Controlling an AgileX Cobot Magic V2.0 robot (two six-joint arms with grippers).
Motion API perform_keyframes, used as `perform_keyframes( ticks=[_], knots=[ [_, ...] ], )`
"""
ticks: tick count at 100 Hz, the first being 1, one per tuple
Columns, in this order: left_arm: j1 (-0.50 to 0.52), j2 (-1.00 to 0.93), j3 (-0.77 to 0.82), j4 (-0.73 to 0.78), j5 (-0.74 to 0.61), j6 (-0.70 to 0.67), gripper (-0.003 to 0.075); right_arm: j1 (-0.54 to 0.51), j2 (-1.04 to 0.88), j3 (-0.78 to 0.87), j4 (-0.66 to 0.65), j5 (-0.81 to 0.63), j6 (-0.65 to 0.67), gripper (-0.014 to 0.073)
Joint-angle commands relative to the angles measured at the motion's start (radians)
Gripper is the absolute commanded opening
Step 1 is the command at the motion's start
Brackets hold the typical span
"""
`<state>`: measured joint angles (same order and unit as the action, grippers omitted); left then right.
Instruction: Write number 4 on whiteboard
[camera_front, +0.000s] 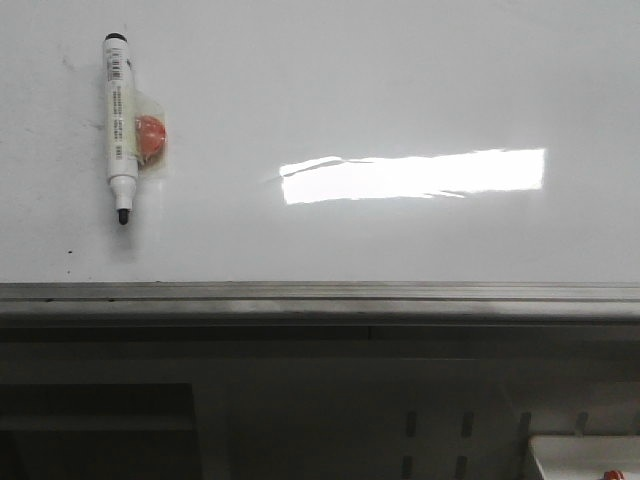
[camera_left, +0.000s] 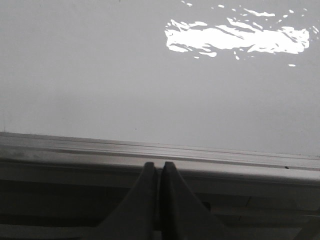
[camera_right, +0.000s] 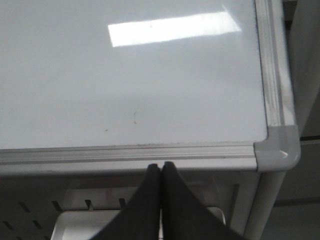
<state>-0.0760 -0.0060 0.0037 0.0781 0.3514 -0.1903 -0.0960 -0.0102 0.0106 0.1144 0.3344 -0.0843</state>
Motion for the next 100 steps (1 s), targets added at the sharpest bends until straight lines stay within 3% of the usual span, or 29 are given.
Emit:
perform_keyframes(
  ticks=[1, 100],
  knots=[
    [0.001, -0.024, 0.035, -0.009, -0.037, -0.003, -0.002, -0.006, -0.015, 0.023, -0.01, -0.018, -0.002, -0.0064],
    [0.001, -0.024, 0.035, 0.011, -0.046, -0.003, -0.002, -0.006, -0.015, 0.023, -0.01, -0.03, -0.002, -0.0064]
  ],
)
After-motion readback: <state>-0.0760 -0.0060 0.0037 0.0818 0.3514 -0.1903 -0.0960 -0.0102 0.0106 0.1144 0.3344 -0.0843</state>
